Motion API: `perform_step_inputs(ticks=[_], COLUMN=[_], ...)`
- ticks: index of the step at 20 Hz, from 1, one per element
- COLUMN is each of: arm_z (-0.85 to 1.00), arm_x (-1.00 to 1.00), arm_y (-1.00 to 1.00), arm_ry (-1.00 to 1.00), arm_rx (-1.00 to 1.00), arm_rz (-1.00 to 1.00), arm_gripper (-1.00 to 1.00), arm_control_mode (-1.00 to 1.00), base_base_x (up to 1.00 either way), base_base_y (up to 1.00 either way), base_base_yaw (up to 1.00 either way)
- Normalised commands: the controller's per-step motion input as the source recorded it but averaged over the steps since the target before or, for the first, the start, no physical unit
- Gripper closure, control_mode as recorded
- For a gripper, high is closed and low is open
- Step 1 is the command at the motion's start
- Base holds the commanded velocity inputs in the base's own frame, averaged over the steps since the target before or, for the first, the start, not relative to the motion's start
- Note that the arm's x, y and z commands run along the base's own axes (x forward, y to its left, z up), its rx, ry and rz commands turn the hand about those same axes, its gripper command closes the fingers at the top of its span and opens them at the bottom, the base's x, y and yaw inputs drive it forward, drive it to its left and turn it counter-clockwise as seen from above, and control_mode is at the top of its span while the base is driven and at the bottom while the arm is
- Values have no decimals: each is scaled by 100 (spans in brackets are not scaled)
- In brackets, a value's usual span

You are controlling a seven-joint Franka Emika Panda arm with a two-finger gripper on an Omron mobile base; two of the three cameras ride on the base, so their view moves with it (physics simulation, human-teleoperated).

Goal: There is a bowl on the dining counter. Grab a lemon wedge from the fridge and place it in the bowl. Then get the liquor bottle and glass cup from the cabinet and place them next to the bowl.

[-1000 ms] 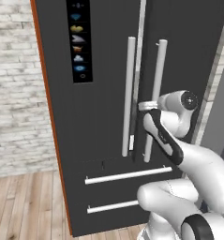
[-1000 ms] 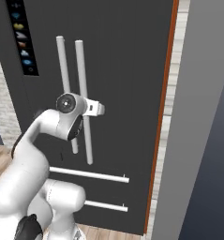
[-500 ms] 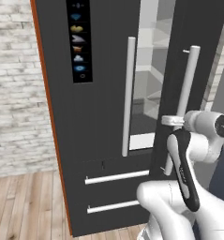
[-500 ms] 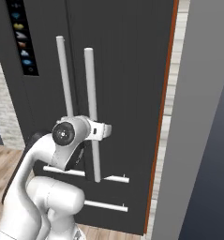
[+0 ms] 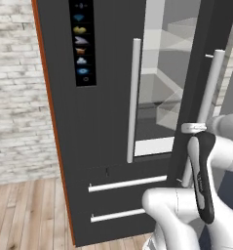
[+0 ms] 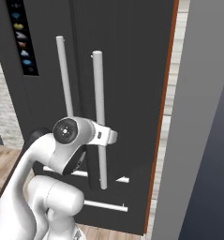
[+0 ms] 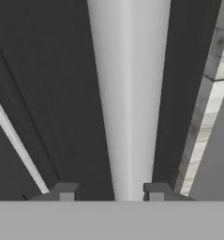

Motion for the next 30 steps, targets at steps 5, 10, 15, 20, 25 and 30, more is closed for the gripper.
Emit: perform_step_inputs(ticks=[5,10,15,20,25,30], arm_z=[18,27,42,25,8,0], arm_x=[-54,-65,-33,10,44,72], arm_y=[-1,25,66,98,78,5], arm_ry=[5,12,24,43,32,7], arm_rx=[-1,-14,-28,-40,-44,-21], arm_rz=[-1,1,1,0,3,18], arm_gripper=[-100,-100,-100,-100,-100,-100], arm_control_mode=[-100,-100,-100,-100,-100,-100], base_base_x=[0,0,0,0,0,0], base_base_y=[0,0,0,0,0,0], base_base_yaw=[0,0,0,0,0,0])
